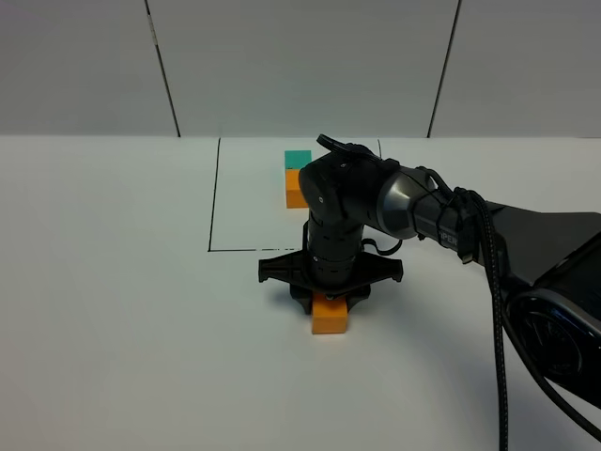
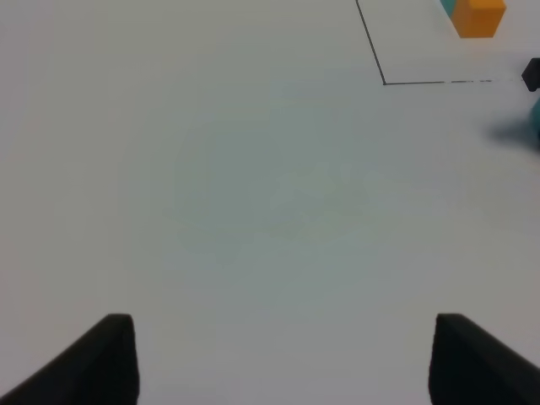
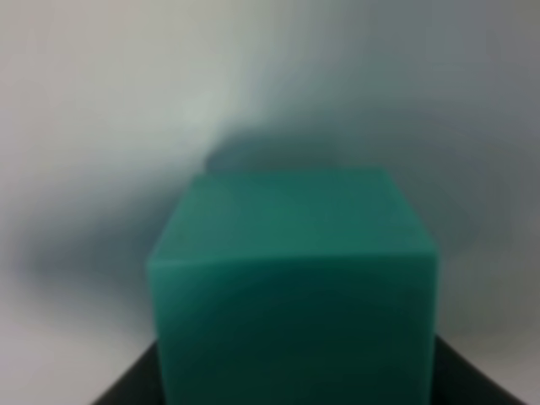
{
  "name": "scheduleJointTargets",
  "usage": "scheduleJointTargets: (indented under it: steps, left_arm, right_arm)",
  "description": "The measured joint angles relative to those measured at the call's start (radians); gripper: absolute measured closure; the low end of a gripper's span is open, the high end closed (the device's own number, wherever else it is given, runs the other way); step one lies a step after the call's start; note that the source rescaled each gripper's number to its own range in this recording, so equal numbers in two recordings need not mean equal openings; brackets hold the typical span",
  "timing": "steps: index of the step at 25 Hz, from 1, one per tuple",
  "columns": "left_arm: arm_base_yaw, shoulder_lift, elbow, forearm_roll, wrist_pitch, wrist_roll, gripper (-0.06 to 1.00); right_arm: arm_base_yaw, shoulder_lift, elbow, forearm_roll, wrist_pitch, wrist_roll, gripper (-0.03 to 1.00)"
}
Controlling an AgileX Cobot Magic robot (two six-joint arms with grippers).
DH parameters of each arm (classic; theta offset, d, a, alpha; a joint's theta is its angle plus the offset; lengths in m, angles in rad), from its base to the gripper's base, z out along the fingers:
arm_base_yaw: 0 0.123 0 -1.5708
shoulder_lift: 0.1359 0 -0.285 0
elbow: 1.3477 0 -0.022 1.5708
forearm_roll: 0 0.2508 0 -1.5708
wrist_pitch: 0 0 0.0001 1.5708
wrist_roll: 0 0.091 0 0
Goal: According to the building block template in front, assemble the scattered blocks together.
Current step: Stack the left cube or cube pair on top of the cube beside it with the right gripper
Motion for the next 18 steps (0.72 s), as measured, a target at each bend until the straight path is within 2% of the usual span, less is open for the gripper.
scheduleJointTargets:
  steps: [15, 16, 18]
  left_arm:
    - [0.0, 0.0, 0.0, 0.0, 0.0, 0.0, 0.44]
    - [0.0, 0.0, 0.0, 0.0, 0.0, 0.0, 0.44]
    - [0.0, 0.0, 0.0, 0.0, 0.0, 0.0, 0.44]
  right_arm:
    - [0.0, 0.005, 0.0, 0.007, 0.008, 0.002, 0.96]
    - [0.0, 0.005, 0.0, 0.012, 0.008, 0.002, 0.93]
    - [0.0, 0.005, 0.0, 0.025, 0.008, 0.002, 0.77]
